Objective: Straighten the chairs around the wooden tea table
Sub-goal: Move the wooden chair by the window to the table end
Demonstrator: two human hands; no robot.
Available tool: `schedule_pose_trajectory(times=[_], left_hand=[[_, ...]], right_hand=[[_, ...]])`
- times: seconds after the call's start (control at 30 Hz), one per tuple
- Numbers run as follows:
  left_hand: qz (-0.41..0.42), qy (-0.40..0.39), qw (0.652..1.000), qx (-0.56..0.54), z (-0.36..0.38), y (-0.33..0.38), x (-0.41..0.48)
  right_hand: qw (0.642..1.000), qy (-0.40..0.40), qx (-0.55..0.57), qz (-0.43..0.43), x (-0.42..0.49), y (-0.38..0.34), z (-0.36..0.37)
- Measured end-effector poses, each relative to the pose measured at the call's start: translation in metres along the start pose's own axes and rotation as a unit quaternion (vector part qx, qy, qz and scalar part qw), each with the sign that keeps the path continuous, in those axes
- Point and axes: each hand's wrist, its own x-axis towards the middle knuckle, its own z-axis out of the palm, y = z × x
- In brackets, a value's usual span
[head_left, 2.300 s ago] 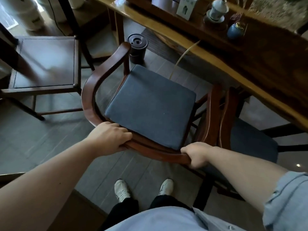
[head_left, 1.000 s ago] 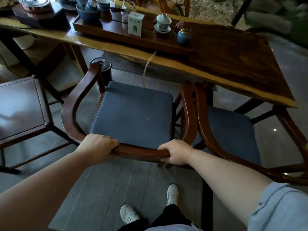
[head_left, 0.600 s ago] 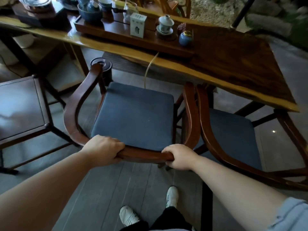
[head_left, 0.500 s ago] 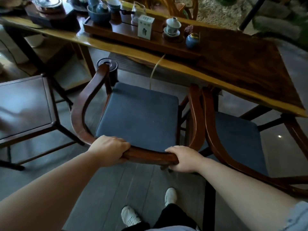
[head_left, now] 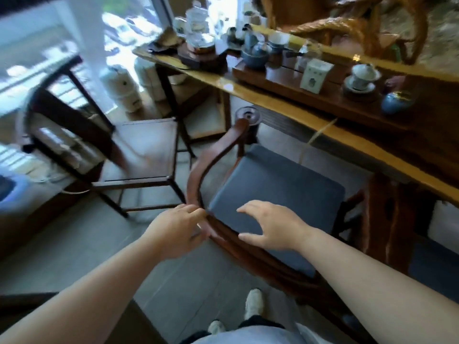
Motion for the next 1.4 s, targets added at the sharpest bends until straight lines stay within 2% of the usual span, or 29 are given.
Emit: schedule_pose_trajectory(times=[0.1,0.2,0.43,0.6,0.77,0.8,0.97,1.07,1.27,1.4], left_hand=[[-0.094,0.034,0.995,0.032,-0.016,-0.023,-0.020],[-0.187,0.061,0.980,0.013,-0.023,-0.035,-0.036],[-0.275,0.109,0.955,-0.002,-0.030,-0.079,-0.064],[-0.298,0.120,0.947,-0.007,-0.041,-0.140,-0.069],[-0.324,0.102,0.940,-0.036,-0.051,-0.231,-0.058],[-0.320,0.099,0.941,-0.042,-0.055,-0.273,-0.056],[-0.308,0.080,0.947,-0.037,-0.076,-0.332,-0.052],[-0.320,0.105,0.940,-0.047,-0.094,-0.375,-0.053],[-0.367,0.158,0.913,-0.077,-0.118,-0.434,-0.062],[-0.389,0.158,0.904,-0.075,-0.125,-0.465,-0.070]], right_hand=[[0.998,0.025,-0.015,-0.058,0.041,-0.018,-0.014],[0.994,0.025,-0.029,-0.102,0.071,-0.032,-0.021],[0.983,0.000,-0.085,-0.164,0.145,-0.066,-0.026],[0.981,-0.012,-0.101,-0.165,0.203,-0.094,-0.020],[0.988,-0.018,-0.095,-0.121,0.268,-0.120,-0.011],[0.990,-0.018,-0.092,-0.109,0.301,-0.133,-0.003],[0.991,-0.043,-0.084,-0.091,0.333,-0.158,0.008],[0.991,-0.050,-0.073,-0.101,0.364,-0.184,0.015],[0.990,-0.083,0.004,-0.112,0.428,-0.219,0.018],[0.975,-0.139,0.167,-0.054,0.484,-0.232,0.023]])
